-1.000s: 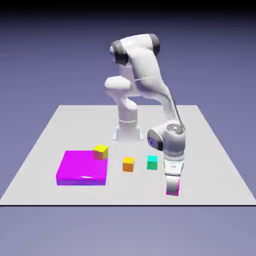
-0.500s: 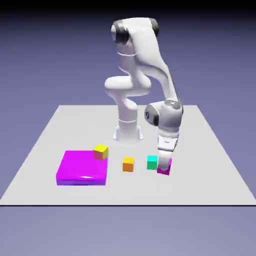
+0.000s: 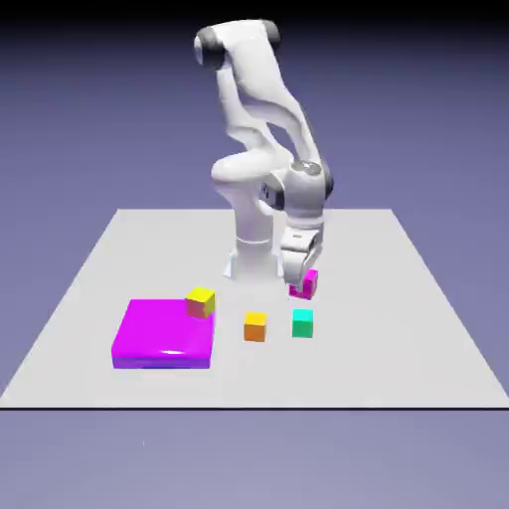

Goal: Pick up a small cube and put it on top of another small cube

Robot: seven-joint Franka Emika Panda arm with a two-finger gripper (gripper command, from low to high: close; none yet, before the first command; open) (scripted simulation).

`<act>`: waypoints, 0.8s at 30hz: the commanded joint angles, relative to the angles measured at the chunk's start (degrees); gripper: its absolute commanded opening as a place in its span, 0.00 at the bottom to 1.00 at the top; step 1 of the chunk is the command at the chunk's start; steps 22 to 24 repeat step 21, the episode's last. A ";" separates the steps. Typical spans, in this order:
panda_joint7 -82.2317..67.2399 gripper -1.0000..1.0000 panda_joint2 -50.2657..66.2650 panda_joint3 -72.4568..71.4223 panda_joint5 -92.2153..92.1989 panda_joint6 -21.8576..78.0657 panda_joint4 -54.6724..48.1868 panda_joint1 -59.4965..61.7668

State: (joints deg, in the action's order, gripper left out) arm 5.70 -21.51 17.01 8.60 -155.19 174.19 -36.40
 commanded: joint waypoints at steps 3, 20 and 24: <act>-4.32 0.00 6.23 -1.98 -6.42 -5.85 -0.27 -0.11; 0.17 1.00 -0.24 0.08 0.26 0.19 0.01 0.01; 1.44 1.00 -2.07 0.66 2.14 1.89 0.09 0.04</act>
